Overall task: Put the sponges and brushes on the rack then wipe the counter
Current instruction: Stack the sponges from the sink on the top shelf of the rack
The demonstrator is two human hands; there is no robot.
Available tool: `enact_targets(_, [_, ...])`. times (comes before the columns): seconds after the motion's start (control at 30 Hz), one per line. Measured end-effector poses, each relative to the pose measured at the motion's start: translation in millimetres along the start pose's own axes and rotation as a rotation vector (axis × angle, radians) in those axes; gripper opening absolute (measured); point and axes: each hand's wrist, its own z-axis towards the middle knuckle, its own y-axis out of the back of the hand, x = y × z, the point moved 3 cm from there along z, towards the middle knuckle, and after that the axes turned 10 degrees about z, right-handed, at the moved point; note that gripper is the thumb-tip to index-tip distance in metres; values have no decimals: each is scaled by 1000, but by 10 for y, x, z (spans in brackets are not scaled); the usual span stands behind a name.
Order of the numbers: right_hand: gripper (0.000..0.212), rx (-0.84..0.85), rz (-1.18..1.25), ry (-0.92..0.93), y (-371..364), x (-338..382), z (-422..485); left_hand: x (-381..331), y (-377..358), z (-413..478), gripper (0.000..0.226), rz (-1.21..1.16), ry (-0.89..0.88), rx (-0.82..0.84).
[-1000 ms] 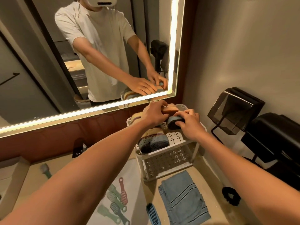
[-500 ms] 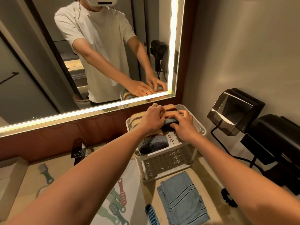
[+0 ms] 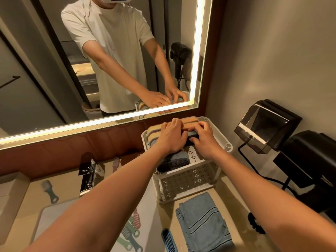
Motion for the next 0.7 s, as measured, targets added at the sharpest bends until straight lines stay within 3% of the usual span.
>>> enact_targets(0.33, [46, -18, -56, 38, -86, 52, -42, -15, -12, 9, 34, 46, -8, 62])
enact_targets(0.5, [62, 59, -244, -32, -69, 81, 1, -50, 81, 59, 27, 70, 17, 125])
enact_targets(0.7, [58, 29, -291, -36, -56, 252, -40, 52, 192, -95, 46, 81, -18, 121])
